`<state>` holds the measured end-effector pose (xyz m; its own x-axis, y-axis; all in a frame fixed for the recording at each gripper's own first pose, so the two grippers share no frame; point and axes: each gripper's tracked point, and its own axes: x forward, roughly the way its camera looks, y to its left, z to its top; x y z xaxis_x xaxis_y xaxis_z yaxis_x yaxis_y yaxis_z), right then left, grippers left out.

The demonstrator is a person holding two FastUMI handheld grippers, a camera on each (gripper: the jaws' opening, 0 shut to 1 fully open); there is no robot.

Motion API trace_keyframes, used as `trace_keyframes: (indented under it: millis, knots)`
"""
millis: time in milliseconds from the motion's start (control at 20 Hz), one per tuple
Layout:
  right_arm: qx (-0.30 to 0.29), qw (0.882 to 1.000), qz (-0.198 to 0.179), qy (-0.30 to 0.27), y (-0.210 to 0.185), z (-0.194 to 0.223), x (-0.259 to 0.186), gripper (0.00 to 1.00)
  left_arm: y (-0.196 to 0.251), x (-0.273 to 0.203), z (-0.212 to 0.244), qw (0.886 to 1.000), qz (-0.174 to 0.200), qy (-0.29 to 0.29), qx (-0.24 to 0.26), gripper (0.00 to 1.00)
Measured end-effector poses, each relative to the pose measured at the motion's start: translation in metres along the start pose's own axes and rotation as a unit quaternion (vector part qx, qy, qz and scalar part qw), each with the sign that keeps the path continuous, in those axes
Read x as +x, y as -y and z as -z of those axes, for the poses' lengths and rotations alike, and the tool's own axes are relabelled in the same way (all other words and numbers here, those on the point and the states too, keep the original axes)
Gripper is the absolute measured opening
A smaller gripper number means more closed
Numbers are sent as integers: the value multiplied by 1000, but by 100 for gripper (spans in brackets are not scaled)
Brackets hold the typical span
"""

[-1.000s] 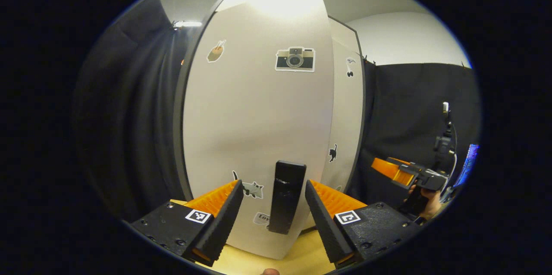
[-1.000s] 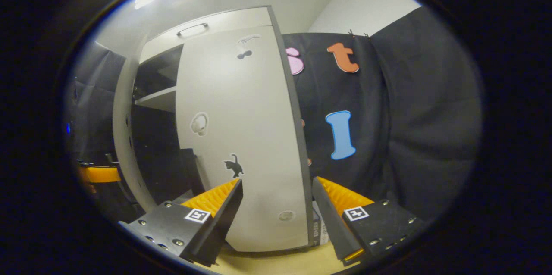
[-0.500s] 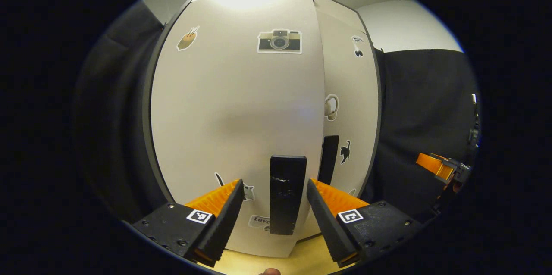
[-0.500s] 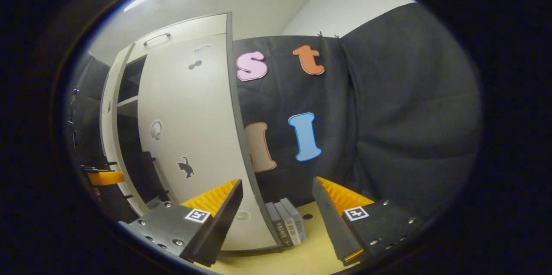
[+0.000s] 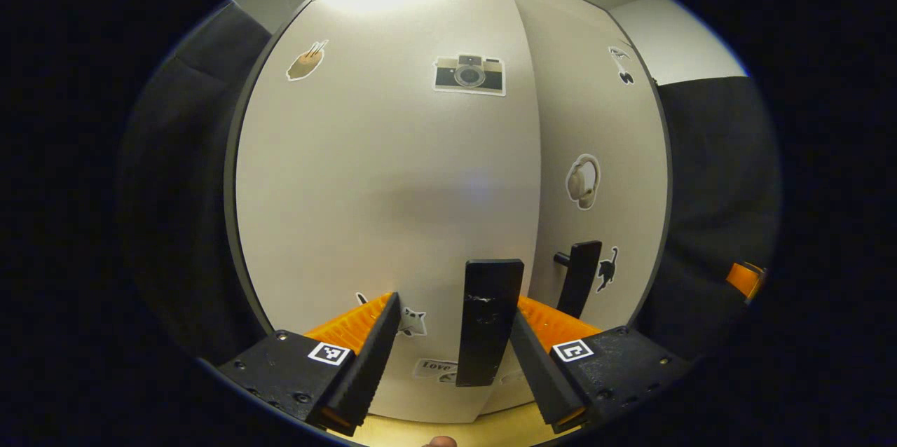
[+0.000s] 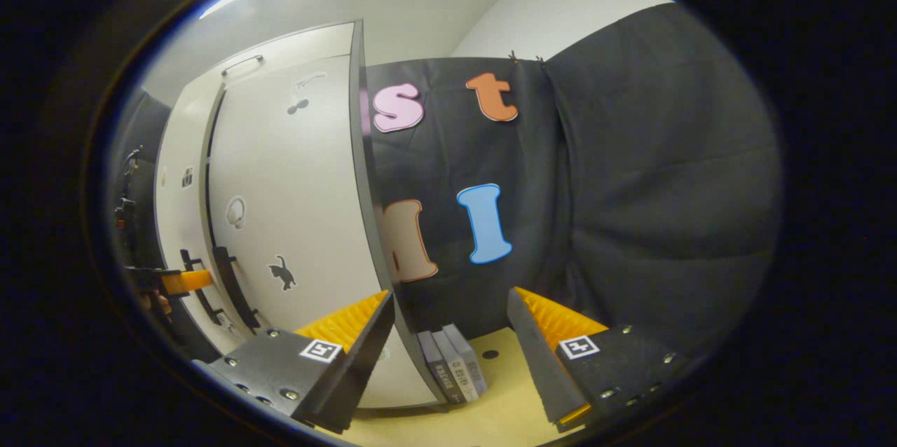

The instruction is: Grab one shoe with the right hand and put it into the shoe cabinet, grab the other shoe with the left hand and put it into the shoe cabinet; then close the right door with the right hand and the left door with the left hand.

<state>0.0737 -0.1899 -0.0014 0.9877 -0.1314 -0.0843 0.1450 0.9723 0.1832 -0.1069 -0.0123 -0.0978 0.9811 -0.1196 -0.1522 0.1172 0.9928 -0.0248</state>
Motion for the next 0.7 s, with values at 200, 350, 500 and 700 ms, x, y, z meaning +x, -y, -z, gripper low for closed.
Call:
trace_keyframes:
  millis: [200, 350, 500, 700]
  knots:
    - [-5, 1000, -10, -2, -6, 1, 7, 96, 0, 3, 0, 1000, -7, 3, -4, 90]
    - [-12, 1000, -17, -5, -8, 3, 9, 96, -1, 8, -1, 1000, -9, 2, -5, 90]
    - [-16, 1000, -25, -6, -18, 2, 8, 97, 0, 7, -1, 1000, -9, 0, -9, 91]
    - [-36, 998, -44, -4, -47, -16, -2, 96, 1, -20, -21, 1000, -3, 9, -27, 91]
